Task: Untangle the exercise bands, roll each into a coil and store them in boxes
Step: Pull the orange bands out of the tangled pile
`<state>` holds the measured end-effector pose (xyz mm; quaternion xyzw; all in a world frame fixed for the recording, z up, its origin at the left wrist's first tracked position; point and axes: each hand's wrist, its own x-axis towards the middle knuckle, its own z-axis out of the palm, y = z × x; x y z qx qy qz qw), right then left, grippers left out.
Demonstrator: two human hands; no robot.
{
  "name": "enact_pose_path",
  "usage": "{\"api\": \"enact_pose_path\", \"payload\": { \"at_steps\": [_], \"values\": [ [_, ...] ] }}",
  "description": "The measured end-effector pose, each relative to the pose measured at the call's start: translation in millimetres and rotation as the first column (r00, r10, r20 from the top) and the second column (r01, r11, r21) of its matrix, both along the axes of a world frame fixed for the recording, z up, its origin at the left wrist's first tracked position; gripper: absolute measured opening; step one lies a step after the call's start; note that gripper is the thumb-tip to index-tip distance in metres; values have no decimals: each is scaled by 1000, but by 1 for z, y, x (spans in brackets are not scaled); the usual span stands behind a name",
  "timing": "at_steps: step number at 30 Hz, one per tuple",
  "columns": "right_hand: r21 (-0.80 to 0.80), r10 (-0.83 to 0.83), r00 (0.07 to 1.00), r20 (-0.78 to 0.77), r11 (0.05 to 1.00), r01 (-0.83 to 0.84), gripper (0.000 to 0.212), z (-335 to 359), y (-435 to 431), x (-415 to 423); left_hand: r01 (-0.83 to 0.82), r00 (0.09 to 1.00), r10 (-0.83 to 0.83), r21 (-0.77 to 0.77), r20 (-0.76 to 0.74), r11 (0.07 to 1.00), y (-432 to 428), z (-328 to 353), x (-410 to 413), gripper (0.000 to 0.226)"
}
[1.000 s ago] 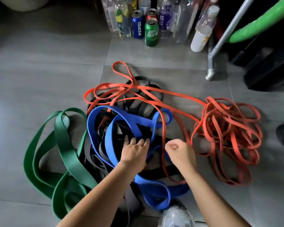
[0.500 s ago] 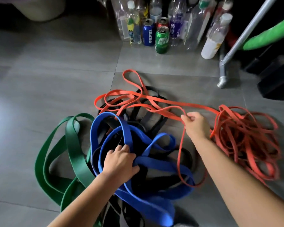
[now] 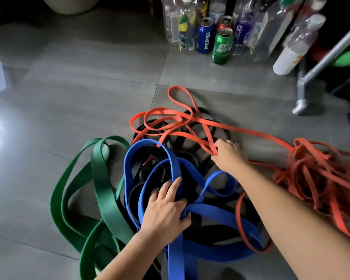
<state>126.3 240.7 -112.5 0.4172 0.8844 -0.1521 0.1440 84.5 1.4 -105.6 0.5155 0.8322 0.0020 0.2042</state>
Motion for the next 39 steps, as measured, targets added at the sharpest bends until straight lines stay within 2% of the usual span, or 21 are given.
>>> {"api": "enact_pose_path", "payload": {
  "at_steps": [1,4,6,9,11,13,15,17,19,21,25,31,33,35,36,37,38,39],
  "values": [
    [-3,3,1000,5,1000,-3,27,1,0,3,-1,1000,1,1,-4,1000,1,1,0,48],
    [-70,18,1000,10,997,-17,24,0,-2,14,2,1000,-2,-8,-8,1000,2,3,-1,50],
    [-81,-29,997,-66,996,24,25,-3,-5,20,2,1000,-2,-25,-4,1000,2,3,0,50],
    [-99,-121,971,-207,990,102,43,-5,-7,19,2,1000,-3,-39,-3,999,4,2,2,48],
    [-121,-80,977,-200,991,57,58,-8,-8,10,1,1000,-1,-38,-7,999,6,2,2,48],
    [-148,-56,989,-136,988,36,64,-11,-11,0,-5,1000,5,-28,-4,1000,7,2,2,47],
    [-142,-52,997,-54,989,44,58,-17,-14,-6,-10,1000,10,-22,1,1000,6,2,2,47],
    [-67,-10,1000,7,998,11,43,-21,-19,-8,-15,1000,15,-23,15,1000,4,2,2,49],
    [-26,13,1000,-28,1000,-13,27,-22,-23,-5,-21,1000,21,-19,19,1000,3,1,3,50],
    [-47,-40,988,-146,998,33,21,-18,-22,2,-18,1000,18,-23,11,1000,3,1,3,53],
    [-189,-326,859,-394,944,271,18,-1,-2,25,-1,1000,1,-69,-2,998,3,-1,4,71],
    [-157,-484,591,-645,841,518,24,30,31,78,13,1000,-16,-99,-27,995,4,0,1,82],
    [-160,-574,452,-683,721,674,32,37,51,102,13,999,-16,-109,-30,994,3,1,0,83],
    [-235,-690,218,-690,498,835,40,44,75,133,17,999,-22,-115,-42,993,2,2,0,83],
    [-242,-718,145,-681,407,881,41,49,84,151,18,999,-23,-117,-38,993,2,4,0,83],
    [-220,-753,147,-641,364,905,42,51,89,167,12,999,-16,-116,-32,993,1,5,-1,83],
    [-174,-790,210,-576,370,913,41,52,90,182,11,999,-13,-96,-30,995,1,8,-1,81],
    [-127,-825,311,-472,413,902,41,53,90,195,14,999,-17,-65,-42,998,2,11,1,79]
  ]
}}
